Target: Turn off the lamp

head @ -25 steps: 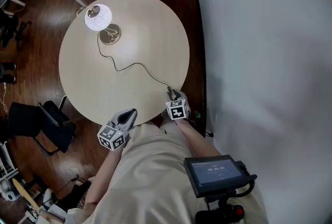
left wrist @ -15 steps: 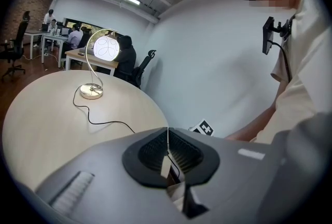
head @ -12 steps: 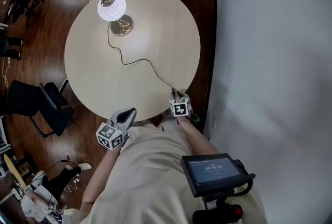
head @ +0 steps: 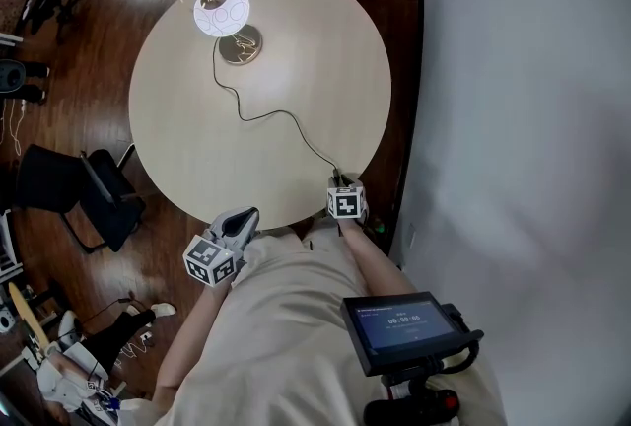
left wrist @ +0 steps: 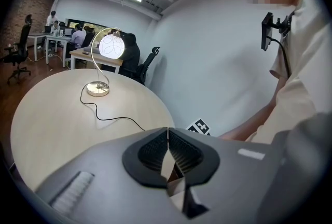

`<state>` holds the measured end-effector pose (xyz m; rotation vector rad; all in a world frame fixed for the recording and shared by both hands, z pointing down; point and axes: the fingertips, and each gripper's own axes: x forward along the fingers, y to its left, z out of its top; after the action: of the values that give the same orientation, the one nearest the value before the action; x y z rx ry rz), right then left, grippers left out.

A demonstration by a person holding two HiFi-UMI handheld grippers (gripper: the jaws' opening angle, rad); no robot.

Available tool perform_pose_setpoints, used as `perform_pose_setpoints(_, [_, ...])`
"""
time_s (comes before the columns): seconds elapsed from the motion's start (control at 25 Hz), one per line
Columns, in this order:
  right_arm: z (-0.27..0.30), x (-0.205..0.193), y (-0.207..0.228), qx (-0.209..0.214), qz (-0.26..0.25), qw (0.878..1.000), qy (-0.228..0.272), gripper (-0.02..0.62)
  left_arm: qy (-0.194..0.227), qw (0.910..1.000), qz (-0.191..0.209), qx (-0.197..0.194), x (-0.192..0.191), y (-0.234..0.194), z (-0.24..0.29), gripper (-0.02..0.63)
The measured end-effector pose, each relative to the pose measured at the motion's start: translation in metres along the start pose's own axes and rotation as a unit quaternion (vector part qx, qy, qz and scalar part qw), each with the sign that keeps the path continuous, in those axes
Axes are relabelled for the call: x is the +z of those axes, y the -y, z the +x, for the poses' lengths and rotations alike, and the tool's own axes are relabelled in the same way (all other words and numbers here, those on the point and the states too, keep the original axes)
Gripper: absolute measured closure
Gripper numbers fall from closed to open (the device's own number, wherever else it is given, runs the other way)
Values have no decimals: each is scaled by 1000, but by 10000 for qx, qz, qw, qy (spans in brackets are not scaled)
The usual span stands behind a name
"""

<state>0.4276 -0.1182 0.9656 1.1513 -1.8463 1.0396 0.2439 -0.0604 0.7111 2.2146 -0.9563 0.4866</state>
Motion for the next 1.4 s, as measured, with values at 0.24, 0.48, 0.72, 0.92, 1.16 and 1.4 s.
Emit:
perform_pose_setpoints(0.24, [4, 1, 2, -31, 63, 10000, -14, 494, 25, 9998, -110, 145, -1, -8, -5, 624])
perform_pose_setpoints(0.48, [8, -1, 3, -23, 104, 9999, 40, 497, -15, 9999, -94, 127, -5, -4, -3, 624])
perform_pose_setpoints(0.72, [2, 5, 1, -82, 24, 9999, 56, 511, 13, 9998, -129, 166, -5, -5, -6, 624])
perform_pose_setpoints(0.92, [1, 6, 2, -123, -213, 9997, -88, 528, 40, 9998, -125, 180, -3, -4, -8, 624])
perform_pose_setpoints(1.16, [-2, 7, -5, -191, -543, 9980, -253, 529, 83, 9997, -104, 215, -2, -4, -14, 624])
perform_pose_setpoints(1.4, [-2, 7, -6, -533, -782, 9947, -405, 520, 125, 9996, -109, 241, -7, -10, -20, 624])
